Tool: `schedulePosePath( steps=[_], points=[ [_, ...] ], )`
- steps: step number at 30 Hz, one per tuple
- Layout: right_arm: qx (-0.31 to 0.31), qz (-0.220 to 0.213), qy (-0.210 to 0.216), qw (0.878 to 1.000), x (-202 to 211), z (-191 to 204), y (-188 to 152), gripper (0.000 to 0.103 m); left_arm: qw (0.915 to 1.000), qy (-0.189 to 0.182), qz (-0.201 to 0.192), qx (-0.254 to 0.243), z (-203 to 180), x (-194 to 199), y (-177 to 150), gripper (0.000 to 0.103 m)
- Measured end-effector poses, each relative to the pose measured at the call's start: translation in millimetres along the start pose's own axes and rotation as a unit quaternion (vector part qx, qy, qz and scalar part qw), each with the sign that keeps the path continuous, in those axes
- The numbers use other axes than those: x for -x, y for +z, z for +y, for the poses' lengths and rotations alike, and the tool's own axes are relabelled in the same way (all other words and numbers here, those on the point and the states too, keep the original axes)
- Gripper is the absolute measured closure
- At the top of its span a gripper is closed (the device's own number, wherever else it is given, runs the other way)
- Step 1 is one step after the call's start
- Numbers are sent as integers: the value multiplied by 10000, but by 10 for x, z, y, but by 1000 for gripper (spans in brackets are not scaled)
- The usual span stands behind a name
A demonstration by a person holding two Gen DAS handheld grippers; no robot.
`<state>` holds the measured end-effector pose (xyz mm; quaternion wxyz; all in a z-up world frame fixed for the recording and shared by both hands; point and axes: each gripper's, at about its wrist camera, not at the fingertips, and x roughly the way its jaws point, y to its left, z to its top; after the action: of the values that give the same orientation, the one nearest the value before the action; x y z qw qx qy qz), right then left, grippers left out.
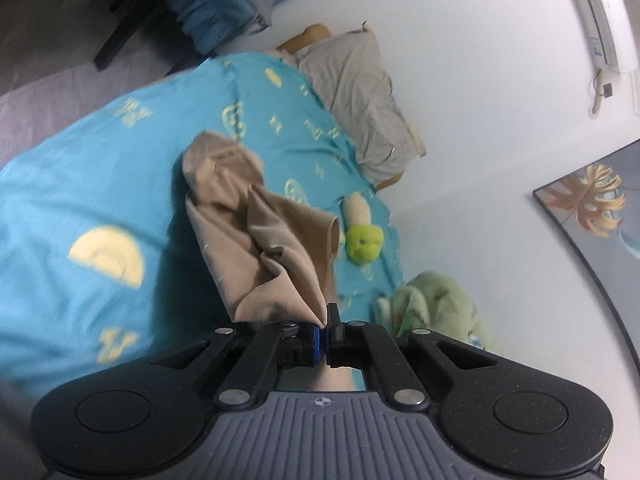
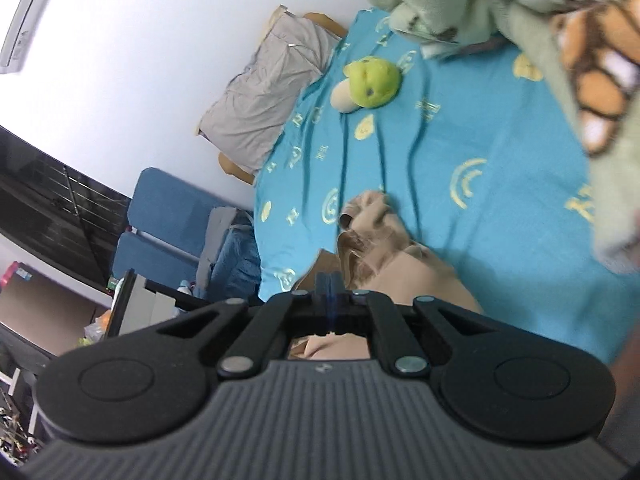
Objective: Fold clothes
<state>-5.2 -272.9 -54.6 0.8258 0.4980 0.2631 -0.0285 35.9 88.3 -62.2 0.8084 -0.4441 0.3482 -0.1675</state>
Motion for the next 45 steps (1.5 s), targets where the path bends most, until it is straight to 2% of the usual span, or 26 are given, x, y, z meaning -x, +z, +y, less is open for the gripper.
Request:
schedulePosePath(
  steps=[5,8,9,10,11,12,15,18,19,21,22,23,25,30,33,37,41,45],
  points=[
    [-301,1177,18,9926,-48,-147,-278,96,9998,25,-23,218,203,76,-57,101],
    [-430,1631,-37,9857,-187,-141,-476,91,9996,-49,-25,271,216,42,12,101],
    [-511,1726,-9,9837,-247,-130,-550,72,9997,-65,-34,240,206,41,24,101],
    [-707,1750,64,9820,-301,-145,-612,37,9997,-72,-37,218,194,45,23,101],
    [-927,1759,145,9799,-354,-168,-671,20,9998,-77,-42,198,183,49,23,101],
    [-1148,1767,227,9773,-407,-190,-730,8,9998,-70,-54,195,184,42,24,101],
    [-1782,1760,145,9680,-590,-330,-870,10,9997,-55,-94,238,200,59,38,101],
    [-2432,1647,-193,9557,-752,-521,-944,9,9985,-61,-355,400,215,116,95,101],
    [-2560,1494,-274,9547,-781,-574,-926,10,9982,-78,-404,440,195,125,124,101],
    [-2521,928,-405,9624,-746,-610,-834,14,9978,-115,-411,514,167,133,170,101],
    [-2423,669,-436,9669,-713,-611,-763,37,9976,-132,-413,548,153,137,192,101],
    [-2393,553,-424,9684,-680,-612,-697,48,9976,-133,-408,542,138,140,197,101],
    [-2327,379,-356,9712,-610,-602,-587,88,9980,-125,-390,480,101,152,184,101],
    [-1106,-101,-224,9936,-182,-261,-414,91,9982,-265,-397,353,-4,322,26,101],
    [-423,-265,-119,9987,141,-64,-376,92,9972,-403,-473,409,-54,560,-129,101],
    [-20,-271,-30,9996,381,46,-385,92,9960,-443,-559,542,-100,820,-288,101],
    [169,-152,-91,9997,199,175,-254,92,9966,-276,-562,533,-163,772,-218,101],
    [458,21,-311,9985,-285,364,-115,92,9977,80,-526,428,-216,432,44,100]
  ],
)
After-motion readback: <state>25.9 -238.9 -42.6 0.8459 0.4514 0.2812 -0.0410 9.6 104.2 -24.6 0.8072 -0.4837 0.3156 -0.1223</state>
